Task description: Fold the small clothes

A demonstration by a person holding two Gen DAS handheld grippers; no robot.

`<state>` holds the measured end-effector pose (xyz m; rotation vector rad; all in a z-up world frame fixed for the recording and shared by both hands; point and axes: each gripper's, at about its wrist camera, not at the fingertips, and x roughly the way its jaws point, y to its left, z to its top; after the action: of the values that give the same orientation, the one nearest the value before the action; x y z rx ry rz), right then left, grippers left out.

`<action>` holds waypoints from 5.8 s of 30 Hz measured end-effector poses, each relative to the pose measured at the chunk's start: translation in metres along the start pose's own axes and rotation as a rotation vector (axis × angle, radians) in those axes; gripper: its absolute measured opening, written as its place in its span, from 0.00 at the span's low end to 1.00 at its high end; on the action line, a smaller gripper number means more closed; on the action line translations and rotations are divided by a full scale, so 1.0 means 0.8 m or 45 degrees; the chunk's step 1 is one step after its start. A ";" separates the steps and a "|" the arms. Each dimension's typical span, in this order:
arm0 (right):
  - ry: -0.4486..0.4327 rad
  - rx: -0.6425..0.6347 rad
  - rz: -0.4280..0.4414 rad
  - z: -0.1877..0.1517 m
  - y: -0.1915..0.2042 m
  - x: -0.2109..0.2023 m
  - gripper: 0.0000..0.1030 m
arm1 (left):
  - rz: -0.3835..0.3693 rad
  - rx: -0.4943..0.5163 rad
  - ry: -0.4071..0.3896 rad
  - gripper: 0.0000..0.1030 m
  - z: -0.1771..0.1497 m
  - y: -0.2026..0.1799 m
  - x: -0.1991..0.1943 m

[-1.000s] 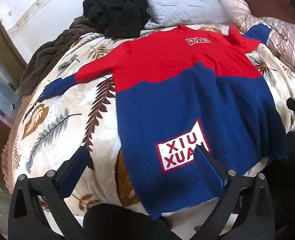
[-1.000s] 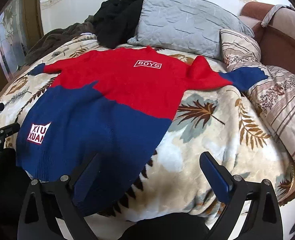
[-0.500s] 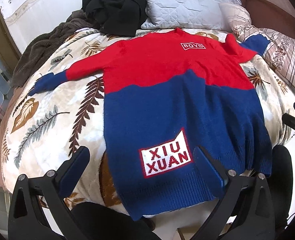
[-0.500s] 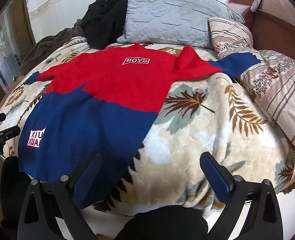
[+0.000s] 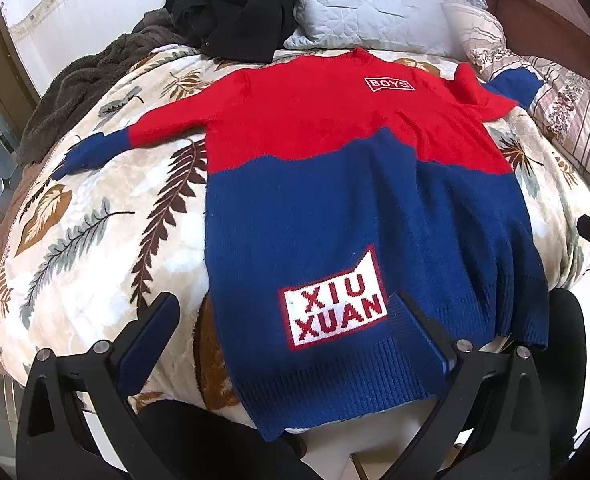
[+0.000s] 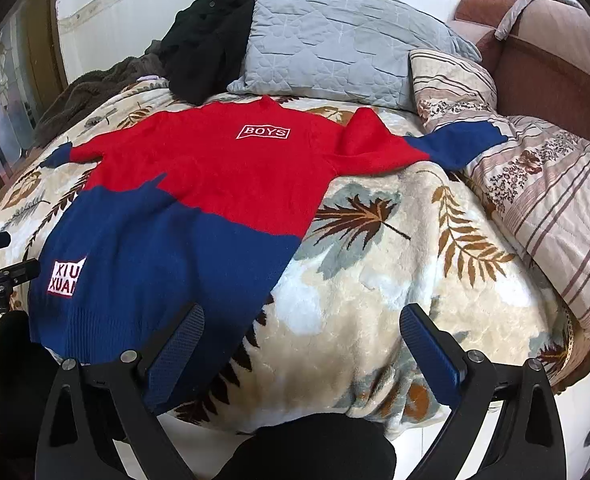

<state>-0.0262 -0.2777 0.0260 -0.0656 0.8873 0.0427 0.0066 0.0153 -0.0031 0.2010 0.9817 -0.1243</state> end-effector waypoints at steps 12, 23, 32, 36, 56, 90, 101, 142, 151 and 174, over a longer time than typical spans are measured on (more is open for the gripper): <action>0.013 -0.025 0.003 0.001 0.009 0.004 0.96 | 0.000 -0.013 0.024 1.00 -0.005 0.008 0.009; 0.028 0.000 0.022 -0.002 0.005 0.010 0.95 | 0.003 -0.058 0.044 1.00 -0.003 0.023 0.015; 0.130 0.179 0.164 -0.006 -0.021 0.039 0.93 | 0.059 -0.204 0.117 1.00 -0.008 0.077 0.028; 0.200 0.258 0.270 -0.013 -0.019 0.067 0.88 | 0.033 -0.244 0.201 1.00 -0.020 0.086 0.043; 0.111 0.366 0.469 -0.019 -0.077 0.031 0.04 | -0.193 -0.182 0.313 0.06 -0.029 0.067 0.021; 0.085 0.430 0.263 0.093 -0.101 0.193 0.17 | -0.169 -0.200 0.193 0.49 0.090 0.052 0.101; 0.070 0.415 0.338 0.117 -0.090 0.205 0.10 | -0.189 -0.274 0.207 0.60 0.134 0.029 0.146; -0.407 0.736 -0.135 0.236 -0.289 0.133 0.05 | -0.462 -0.498 0.103 0.65 0.218 0.092 0.205; -0.272 0.472 0.214 0.271 -0.090 0.178 0.05 | -0.517 -0.534 0.127 0.65 0.217 0.118 0.196; 0.183 0.155 0.663 0.217 0.210 0.261 0.16 | -0.810 -0.733 0.184 0.65 0.211 0.165 0.204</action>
<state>0.2286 -0.0953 -0.0333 0.2813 1.0303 0.4741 0.2594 0.1039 -0.0334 -0.6456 1.1585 -0.4032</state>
